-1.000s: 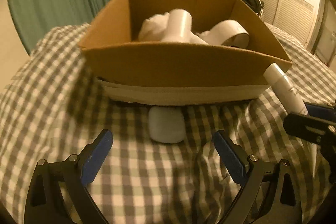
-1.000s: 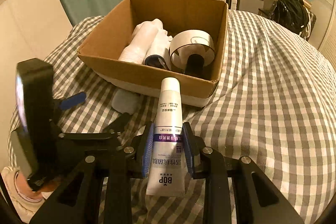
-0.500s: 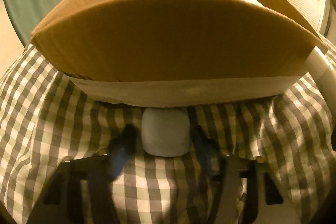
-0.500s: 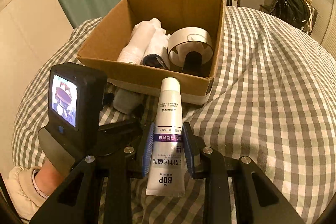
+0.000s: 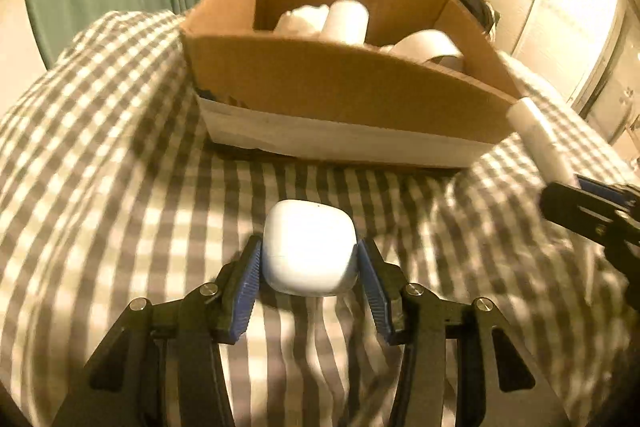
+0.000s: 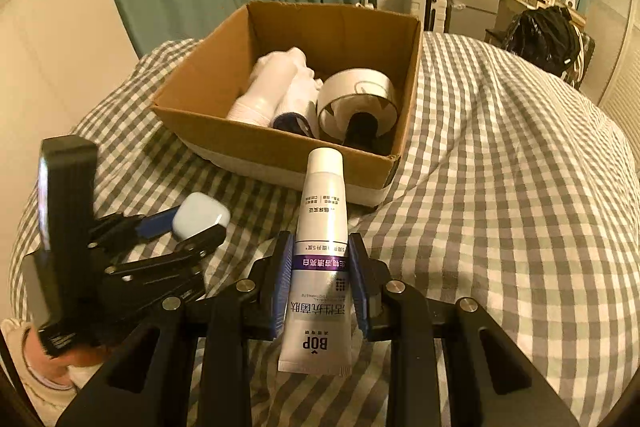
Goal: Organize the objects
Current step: 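Grasp the white BOP tube with the right tool while the left tool grasps the white earbud case, then carry the tube and earbud case over the box and open both tools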
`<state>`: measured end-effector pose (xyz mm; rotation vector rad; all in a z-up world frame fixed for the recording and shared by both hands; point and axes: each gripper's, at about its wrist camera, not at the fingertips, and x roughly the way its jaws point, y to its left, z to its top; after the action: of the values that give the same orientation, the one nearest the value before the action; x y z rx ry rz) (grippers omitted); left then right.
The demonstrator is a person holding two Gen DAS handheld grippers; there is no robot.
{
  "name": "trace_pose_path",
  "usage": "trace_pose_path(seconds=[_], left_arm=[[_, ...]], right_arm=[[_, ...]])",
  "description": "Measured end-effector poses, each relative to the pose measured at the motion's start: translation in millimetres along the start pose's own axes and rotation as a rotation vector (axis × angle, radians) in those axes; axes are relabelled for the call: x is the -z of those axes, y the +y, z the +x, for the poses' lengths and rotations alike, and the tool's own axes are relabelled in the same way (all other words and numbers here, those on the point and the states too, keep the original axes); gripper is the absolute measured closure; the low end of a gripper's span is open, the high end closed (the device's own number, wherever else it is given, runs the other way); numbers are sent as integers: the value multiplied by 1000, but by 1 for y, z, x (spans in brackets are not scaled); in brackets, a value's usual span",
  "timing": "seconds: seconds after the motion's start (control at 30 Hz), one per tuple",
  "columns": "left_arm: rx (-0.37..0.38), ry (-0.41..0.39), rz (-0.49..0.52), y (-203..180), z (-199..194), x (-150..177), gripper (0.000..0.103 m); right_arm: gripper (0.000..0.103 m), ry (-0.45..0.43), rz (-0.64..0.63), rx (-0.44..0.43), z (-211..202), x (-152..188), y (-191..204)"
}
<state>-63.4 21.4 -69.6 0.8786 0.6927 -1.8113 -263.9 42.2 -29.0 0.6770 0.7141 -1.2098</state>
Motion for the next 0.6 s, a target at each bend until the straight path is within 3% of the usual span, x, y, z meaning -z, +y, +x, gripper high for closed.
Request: trace_pose_path(seconds=[0.2, 0.33, 0.6], left_arm=[[53, -47, -46, 18, -36, -4, 54], [74, -95, -48, 4, -66, -4, 54], [112, -199, -16, 0, -94, -58, 54]], right_arm=[[77, -44, -21, -20, -16, -2, 7], [76, -87, -38, -26, -31, -13, 13], [76, -175, -79, -14, -61, -58, 16]])
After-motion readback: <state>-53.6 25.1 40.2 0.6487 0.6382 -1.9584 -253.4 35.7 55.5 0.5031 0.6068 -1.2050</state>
